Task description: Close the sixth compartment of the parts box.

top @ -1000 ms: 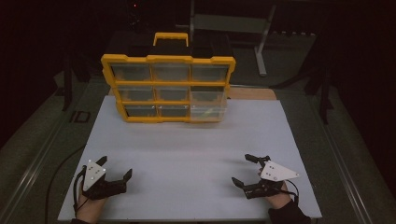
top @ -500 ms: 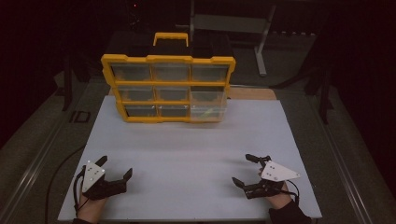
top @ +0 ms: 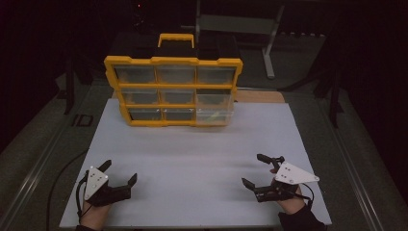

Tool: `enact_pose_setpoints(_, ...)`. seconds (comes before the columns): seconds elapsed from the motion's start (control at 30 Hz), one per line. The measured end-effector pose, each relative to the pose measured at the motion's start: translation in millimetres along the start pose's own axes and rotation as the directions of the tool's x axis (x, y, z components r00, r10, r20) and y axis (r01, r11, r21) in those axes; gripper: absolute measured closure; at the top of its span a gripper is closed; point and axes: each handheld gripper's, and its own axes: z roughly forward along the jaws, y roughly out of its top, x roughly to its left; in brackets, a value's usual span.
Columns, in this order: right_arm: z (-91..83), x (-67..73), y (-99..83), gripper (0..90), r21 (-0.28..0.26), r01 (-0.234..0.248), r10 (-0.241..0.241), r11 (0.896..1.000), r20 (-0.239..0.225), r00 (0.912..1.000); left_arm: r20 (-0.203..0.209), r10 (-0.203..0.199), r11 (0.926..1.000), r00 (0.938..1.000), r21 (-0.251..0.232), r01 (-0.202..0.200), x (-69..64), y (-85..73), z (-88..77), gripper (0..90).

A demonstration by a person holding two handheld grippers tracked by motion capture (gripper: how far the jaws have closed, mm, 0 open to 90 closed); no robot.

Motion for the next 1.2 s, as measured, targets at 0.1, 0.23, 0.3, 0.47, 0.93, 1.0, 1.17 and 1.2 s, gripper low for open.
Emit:
enact_pose_setpoints(0.1, -3.5, 2.2, 10.5, 9.1, 0.006, 0.006, -0.006, 1.0, 0.014, 0.9999, -0.001, -0.006, 1.0, 1.0, -0.001, 0.006, 0.3, 0.2, 0.0, 0.0)
enact_pose_setpoints(0.23, -7.7, 5.9, 25.0, 9.0, 0.001, 0.031, -0.031, 1.0, 0.034, 0.9989, 0.006, -0.004, 1.0, 1.0, -0.002, 0.004, -0.1, 0.4, 0.4, 0.0)
enact_pose_setpoints(0.3, -9.1, 6.9, 31.3, 9.0, -0.007, 0.046, -0.046, 0.999, 0.049, 0.9978, 0.002, 0.001, 1.0, 1.0, 0.0, -0.001, -0.9, 0.4, 0.6, 0.0)
enact_pose_setpoints(0.47, -9.3, 7.5, 49.1, 9.0, -0.024, 0.074, -0.072, 0.997, 0.053, 0.996, 0.003, 0.002, 1.0, 1.0, -0.003, -0.002, -0.9, 0.8, 0.1, 0.0)
enact_pose_setpoints(0.93, 12.5, 7.5, 88.6, 9.0, -0.036, 0.12, -0.111, 0.992, 0.196, 0.9743, -0.001, 0.0, 1.0, 1.0, -0.007, 0.0, -0.6, 1.3, -0.9, 0.0)
enact_pose_setpoints(1.0, 17.2, 6.8, 89.5, 9.0, -0.038, 0.116, -0.105, 0.993, 0.215, 0.9709, -0.002, 0.003, 1.0, 1.0, -0.008, -0.003, -0.8, 1.4, -1.1, 0.0)
enact_pose_setpoints(1.17, 30.9, 3.5, 86.1, 9.0, -0.033, 0.081, -0.07, 0.996, 0.252, 0.9651, 0.0, 0.001, 0.9999, 1.0, -0.01, -0.001, -0.6, 1.1, -1.1, 0.0)
enact_pose_setpoints(1.2, 33.8, 3.3, 84.5, 9.1, -0.034, 0.074, -0.063, 0.997, 0.262, 0.963, -0.002, 0.001, 0.9999, 1.0, -0.01, -0.001, -0.6, 1.1, -1.2, 0.0)
